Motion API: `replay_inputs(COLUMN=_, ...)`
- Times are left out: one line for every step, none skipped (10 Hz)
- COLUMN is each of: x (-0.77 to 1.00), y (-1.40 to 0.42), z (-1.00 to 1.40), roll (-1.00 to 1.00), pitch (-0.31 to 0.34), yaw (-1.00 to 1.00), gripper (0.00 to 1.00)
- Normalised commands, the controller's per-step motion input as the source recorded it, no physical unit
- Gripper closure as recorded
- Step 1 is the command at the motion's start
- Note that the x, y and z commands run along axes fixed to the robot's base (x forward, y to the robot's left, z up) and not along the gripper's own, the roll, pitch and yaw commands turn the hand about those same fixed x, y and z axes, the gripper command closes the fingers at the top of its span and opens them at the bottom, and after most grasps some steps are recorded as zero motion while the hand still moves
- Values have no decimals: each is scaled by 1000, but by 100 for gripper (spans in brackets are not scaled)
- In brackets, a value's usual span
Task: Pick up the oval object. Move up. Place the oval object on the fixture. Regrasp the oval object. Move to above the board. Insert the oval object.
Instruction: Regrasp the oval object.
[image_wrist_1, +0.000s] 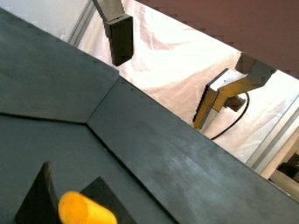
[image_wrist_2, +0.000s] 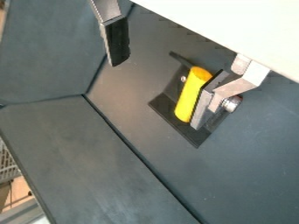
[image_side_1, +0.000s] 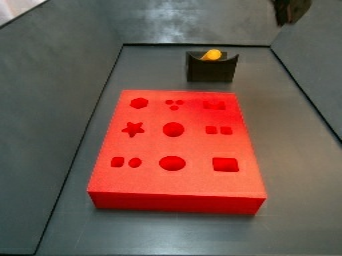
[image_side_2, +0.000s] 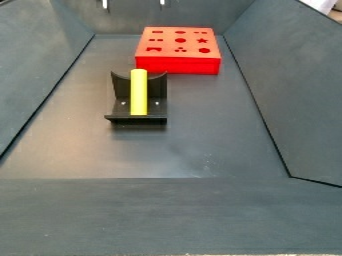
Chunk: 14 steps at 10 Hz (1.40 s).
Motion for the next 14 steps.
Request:
replay_inputs(x=46, y=65, z=-1000, roll=192, pitch=36, yaw=166, gripper=0)
replay_inputs(x=57, y=60, z=-1000, roll=155, pitch=10, yaw=158, gripper=0)
replay_inputs(x=68, y=58, z=-1000, roll=123, pitch=-15, yaw=146, gripper=0)
replay_inputs(x=79, y=53, z=-1000, roll=100, pitch=-54, yaw=123, gripper=0)
replay_inputs(x=86, y=49, z=-1000, roll=88, pitch=-79, yaw=106, gripper=0)
replay_inputs(x=91, y=45, z=-1000, roll=82, pitch=-91, yaw=89, gripper=0)
replay_inputs(x=103, y=42, z=-1000, roll=74, pitch=-109, yaw=51, gripper=0)
replay_inputs(x=108, y=38, z=-1000, roll=73, pitch=-107, yaw=31, gripper=0)
replay_inputs(x=107, y=24, z=-897, roll=69, pitch=-100, yaw=2, gripper=0)
replay_inputs(x=91, y=17, z=-696, roll=72, pitch=-83, yaw=-18, gripper=0)
replay_inputs(x=82, y=13, z=-550, roll=67, pitch=-69, yaw=-27, gripper=0)
replay_inputs(x=76, y=11, z=-451, roll=65, pitch=-56, yaw=-31, gripper=0)
replay_inputs(x=73, y=8, z=-265, roll=62, pitch=-42, yaw=-32, gripper=0)
replay_inputs(x=23, y=-2, z=-191, roll=49, pitch=-19, yaw=-29, gripper=0)
